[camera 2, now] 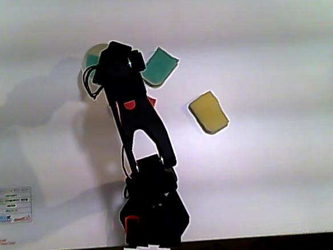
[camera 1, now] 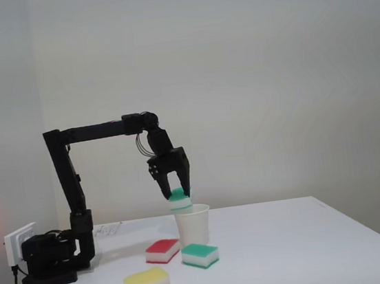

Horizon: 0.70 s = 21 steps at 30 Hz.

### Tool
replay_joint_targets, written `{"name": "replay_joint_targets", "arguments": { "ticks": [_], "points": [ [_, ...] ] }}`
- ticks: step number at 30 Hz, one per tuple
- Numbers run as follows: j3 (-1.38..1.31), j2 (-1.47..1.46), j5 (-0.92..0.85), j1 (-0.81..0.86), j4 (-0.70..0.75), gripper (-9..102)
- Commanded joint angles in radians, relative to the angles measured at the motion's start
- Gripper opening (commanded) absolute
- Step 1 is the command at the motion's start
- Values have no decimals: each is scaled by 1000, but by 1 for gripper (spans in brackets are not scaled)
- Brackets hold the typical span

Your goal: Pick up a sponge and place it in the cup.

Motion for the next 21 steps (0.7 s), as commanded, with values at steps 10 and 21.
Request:
{"name": "replay_joint_targets", "arguments": {
  "ticks": [10,21],
  "points": [
    [-115,-34,31,9,101,28],
    [-307,-152,46,38,219,29]
  ]
}}
